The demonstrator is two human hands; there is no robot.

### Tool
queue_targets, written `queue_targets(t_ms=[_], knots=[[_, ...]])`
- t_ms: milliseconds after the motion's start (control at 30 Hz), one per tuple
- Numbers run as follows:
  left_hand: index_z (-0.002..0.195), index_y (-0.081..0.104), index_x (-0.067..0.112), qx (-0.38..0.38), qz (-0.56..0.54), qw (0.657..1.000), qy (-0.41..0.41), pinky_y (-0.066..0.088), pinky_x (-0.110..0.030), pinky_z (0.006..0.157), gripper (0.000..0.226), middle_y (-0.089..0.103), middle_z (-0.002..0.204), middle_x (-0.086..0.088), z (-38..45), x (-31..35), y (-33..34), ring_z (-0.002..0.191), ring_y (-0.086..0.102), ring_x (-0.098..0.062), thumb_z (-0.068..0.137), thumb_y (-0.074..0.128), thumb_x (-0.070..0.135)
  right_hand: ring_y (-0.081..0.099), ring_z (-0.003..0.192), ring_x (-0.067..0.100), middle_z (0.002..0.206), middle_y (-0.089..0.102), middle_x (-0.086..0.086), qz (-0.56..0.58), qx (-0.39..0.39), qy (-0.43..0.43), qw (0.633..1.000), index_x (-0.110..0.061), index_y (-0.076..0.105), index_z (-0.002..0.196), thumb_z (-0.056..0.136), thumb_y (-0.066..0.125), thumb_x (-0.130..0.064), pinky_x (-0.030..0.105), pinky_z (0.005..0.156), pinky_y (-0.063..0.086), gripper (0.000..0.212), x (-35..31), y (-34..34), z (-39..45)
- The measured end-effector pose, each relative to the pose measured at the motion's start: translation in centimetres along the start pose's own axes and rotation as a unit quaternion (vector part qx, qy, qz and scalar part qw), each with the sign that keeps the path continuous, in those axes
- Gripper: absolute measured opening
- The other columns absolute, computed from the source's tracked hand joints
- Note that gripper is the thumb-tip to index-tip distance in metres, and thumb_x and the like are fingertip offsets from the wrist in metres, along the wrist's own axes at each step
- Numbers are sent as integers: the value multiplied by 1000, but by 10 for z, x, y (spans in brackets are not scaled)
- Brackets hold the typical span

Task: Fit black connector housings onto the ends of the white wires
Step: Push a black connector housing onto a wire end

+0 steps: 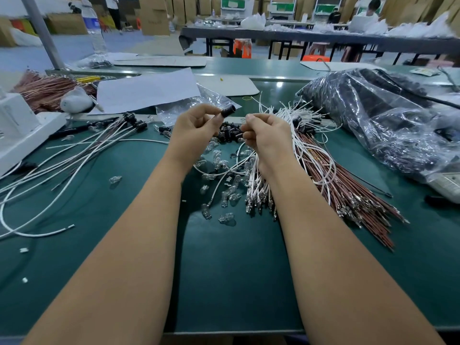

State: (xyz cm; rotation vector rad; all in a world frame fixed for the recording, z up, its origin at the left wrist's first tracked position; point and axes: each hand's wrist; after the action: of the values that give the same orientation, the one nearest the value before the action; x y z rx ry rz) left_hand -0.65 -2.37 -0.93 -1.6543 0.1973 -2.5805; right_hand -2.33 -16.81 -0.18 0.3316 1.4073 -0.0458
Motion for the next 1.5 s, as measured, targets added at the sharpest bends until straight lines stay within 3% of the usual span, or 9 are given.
queue_targets(t_ms=[200, 700, 900, 1067, 1267, 1400, 1500], knots=[[88, 67, 10, -22, 67, 997, -30, 27, -18, 48, 8, 40, 63, -4, -3, -2, 5, 50, 32, -8, 92, 62, 11, 48, 50, 7, 63, 58, 1, 74, 2, 8, 997, -12, 61, 78, 93, 63, -10, 18, 49, 43, 14, 2, -2, 1], [86, 67, 9, -5, 71, 997, -28, 30, -14, 48, 9, 42, 63, -4, -3, -2, 6, 49, 33, -6, 92, 61, 12, 44, 54, 8, 68, 53, 2, 15, 13, 2, 1000, -11, 61, 76, 91, 63, -5, 16, 48, 37, 16, -1, -1, -1], [88, 68, 6, -10, 80, 997, -18, 32, -19, 52, 7, 45, 69, -10, -4, -1, 7, 54, 36, -12, 91, 62, 10, 45, 56, 10, 67, 54, 2, -24, 8, -15, 1000, -13, 62, 74, 89, 66, -8, 19, 52, 38, 17, 1, 0, 0], [88, 69, 6, -13, 99, 995, -8, 42, -26, 64, 7, 59, 73, -12, -4, 1, 5, 66, 50, -17, 90, 65, 12, 47, 56, 9, 63, 53, -1, -33, 6, -25, 999, -14, 61, 72, 88, 68, -8, 22, 55, 40, 19, 2, 0, 1], [84, 69, 8, -9, 87, 996, -6, 39, -13, 54, 8, 57, 61, -1, -4, 0, 4, 52, 47, -4, 90, 65, 11, 47, 59, 12, 66, 54, 2, -43, -3, -38, 998, -13, 61, 74, 89, 66, -7, 23, 56, 42, 17, 3, 0, -1], [86, 69, 7, -6, 74, 997, 2, 43, -24, 62, 5, 61, 71, -10, -4, 0, 3, 64, 51, -16, 89, 67, 11, 46, 46, 6, 64, 55, 4, -11, -19, 1, 1000, -9, 60, 77, 93, 61, -7, 17, 48, 41, 16, 2, -1, -2], [87, 69, 5, -4, 79, 997, 12, 42, -26, 62, 5, 61, 74, -14, -4, 0, 3, 66, 50, -20, 88, 68, 10, 47, 49, 6, 67, 56, 5, -20, -14, 7, 1000, -10, 59, 80, 94, 60, -8, 17, 49, 42, 15, 3, 1, -2]])
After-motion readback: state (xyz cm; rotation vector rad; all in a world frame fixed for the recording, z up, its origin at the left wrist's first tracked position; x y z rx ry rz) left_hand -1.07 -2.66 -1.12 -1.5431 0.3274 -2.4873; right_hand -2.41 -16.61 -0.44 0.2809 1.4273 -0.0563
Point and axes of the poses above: each hand's wrist, its own z-axis towards the middle knuckle, its own y-axis out of the palm, x = y × z
